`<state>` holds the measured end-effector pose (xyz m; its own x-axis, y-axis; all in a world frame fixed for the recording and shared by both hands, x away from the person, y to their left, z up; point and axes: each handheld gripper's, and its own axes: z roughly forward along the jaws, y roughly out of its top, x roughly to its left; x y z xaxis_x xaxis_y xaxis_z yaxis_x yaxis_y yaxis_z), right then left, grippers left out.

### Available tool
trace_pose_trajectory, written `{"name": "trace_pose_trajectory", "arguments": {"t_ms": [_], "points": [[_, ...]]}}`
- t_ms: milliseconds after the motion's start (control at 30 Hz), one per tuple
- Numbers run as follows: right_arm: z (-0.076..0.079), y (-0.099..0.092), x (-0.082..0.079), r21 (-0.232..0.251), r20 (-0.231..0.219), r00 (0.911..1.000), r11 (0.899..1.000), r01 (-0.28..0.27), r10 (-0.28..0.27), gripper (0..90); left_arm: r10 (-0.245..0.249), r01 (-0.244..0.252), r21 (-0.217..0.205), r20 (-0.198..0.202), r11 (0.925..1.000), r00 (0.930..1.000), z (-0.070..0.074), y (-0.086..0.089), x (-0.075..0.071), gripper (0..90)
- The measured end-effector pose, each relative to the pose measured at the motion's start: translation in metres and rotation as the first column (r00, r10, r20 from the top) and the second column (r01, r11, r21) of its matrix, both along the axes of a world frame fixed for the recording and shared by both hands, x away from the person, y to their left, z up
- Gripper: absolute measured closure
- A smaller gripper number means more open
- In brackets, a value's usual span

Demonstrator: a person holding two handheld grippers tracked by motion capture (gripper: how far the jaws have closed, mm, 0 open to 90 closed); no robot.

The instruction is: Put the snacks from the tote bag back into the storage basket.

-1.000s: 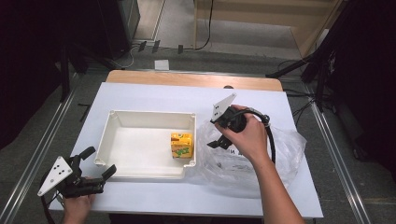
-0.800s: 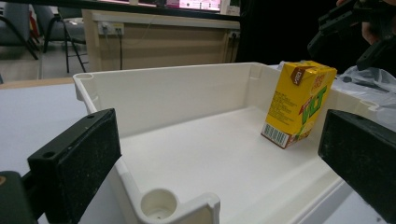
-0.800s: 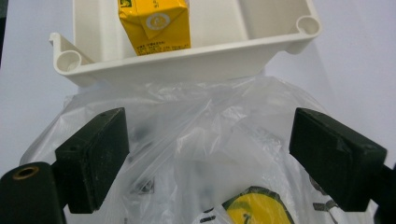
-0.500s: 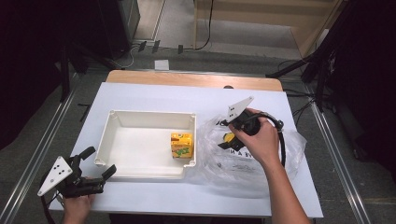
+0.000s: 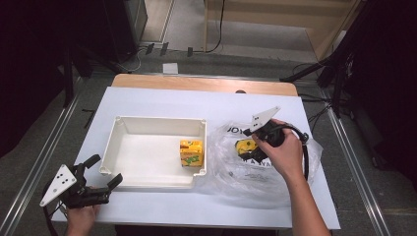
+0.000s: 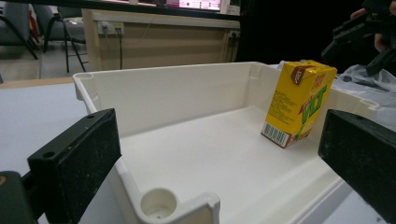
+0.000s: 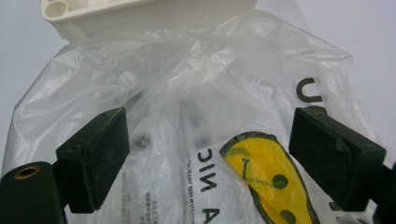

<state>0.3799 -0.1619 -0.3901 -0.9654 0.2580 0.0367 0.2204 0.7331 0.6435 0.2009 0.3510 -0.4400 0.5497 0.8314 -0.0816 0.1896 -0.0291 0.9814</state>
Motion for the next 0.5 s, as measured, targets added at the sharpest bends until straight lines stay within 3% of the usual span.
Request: {"name": "trace_pose_trajectory", "arguments": {"t_ms": [500], "points": [[-0.013,-0.024,-0.008,0.026,-0.011,0.9992,0.999,0.040,-0.039,13.1,0.001,-0.001,0.004,0.000,1.0000,1.0000,0.000,0.000,0.000,0.0]]}}
